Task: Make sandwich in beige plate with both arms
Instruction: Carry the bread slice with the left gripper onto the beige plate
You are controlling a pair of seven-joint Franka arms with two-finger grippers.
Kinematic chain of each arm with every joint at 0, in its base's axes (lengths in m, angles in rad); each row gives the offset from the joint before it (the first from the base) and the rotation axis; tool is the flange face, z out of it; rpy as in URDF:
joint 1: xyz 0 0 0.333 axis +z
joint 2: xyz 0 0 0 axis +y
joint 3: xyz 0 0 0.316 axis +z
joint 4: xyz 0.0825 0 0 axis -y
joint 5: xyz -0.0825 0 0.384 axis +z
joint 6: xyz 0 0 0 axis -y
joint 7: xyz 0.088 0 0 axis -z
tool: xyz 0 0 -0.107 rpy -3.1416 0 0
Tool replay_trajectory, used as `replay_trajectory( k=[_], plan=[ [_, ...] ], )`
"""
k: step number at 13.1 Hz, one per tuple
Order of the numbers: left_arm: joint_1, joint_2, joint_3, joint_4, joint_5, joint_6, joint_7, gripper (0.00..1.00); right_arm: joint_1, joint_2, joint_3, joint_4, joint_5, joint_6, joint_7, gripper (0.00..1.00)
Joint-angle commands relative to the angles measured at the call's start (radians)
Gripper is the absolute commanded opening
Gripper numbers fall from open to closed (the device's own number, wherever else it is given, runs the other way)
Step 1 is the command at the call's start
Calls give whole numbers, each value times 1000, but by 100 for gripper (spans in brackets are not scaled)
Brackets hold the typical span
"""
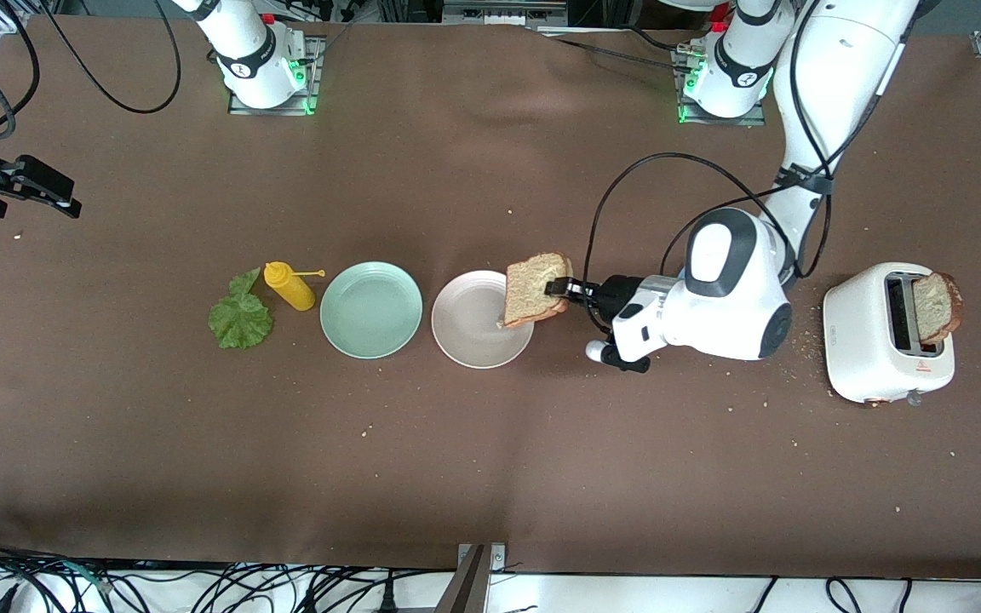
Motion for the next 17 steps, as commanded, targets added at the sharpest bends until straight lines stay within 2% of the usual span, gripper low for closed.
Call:
replay_trajectory(
  k=[1,5,11,15,17],
  plan=[
    [-71,48,10,28,-36,84,-25,0,0,8,-3,23,13,-18,-3,100],
    [-137,116,10,31,-54,244,-32,0,0,9,-3,23,12,-18,-3,100],
    [-171,128,10,33,-103,296,-32,0,0,8,-3,23,12,-17,-3,100],
    [-189,186,10,33,-98,397,-28,0,0,9,-3,23,13,-18,-3,100],
    [-190,199,10,33,-92,404,-22,0,0,9,-3,23,13,-17,-3,100]
  ],
)
